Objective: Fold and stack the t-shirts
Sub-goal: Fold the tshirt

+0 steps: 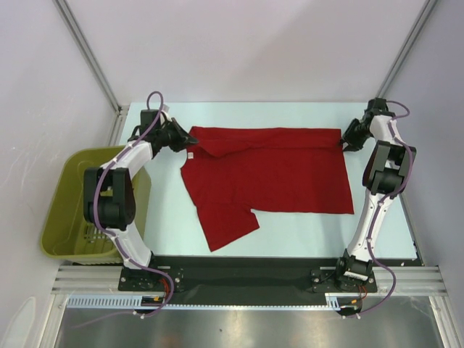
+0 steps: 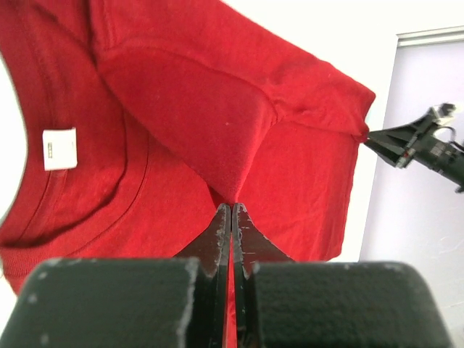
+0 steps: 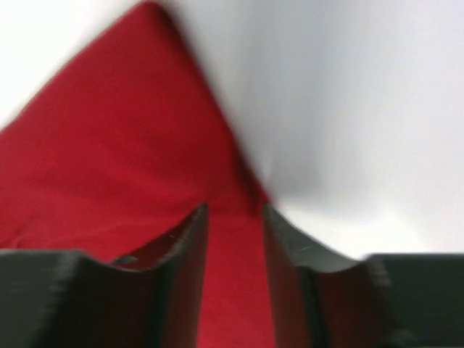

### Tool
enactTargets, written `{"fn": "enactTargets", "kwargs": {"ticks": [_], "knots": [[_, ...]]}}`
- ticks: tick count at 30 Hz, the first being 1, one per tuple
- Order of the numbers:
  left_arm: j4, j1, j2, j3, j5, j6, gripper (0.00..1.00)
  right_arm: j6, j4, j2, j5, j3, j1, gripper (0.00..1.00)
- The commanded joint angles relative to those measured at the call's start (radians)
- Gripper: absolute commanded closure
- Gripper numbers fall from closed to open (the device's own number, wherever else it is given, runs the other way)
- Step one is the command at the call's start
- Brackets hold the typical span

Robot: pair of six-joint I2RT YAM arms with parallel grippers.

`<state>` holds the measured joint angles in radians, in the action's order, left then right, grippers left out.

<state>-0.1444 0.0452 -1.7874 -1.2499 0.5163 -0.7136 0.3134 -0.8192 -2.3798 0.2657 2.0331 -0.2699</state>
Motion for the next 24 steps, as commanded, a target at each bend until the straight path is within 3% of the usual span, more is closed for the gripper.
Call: {"fn": "enactTargets", "kwargs": {"ticks": [1, 2, 4, 10, 15, 24], "knots": [[0.046, -0.002, -0.023, -0.071, 0.031, 0.028, 1.00, 0.056, 0.205, 0.242, -0.018, -0.116, 0.086, 0.56], [0.058, -0.002, -0.033, -0.080, 0.031, 0.031, 1.00, 0.076, 0.288, 0.266, -0.007, -0.141, 0.137, 0.50], [0.107, -0.002, -0.078, -0.106, 0.036, 0.026, 1.00, 0.116, 0.374, 0.298, 0.041, -0.190, 0.199, 0.49], [0.242, -0.002, -0.204, -0.187, 0.041, -0.027, 1.00, 0.393, 0.650, 0.229, 0.179, -0.280, 0.454, 0.58], [0.328, -0.002, -0.254, -0.223, -0.001, -0.044, 1.00, 0.758, 1.053, 0.169, 0.198, -0.428, 0.628, 0.67], [0.378, -0.002, -0.334, -0.267, -0.004, -0.063, 1.00, 0.826, 1.085, 0.105, 0.142, -0.430, 0.736, 0.71]]}}
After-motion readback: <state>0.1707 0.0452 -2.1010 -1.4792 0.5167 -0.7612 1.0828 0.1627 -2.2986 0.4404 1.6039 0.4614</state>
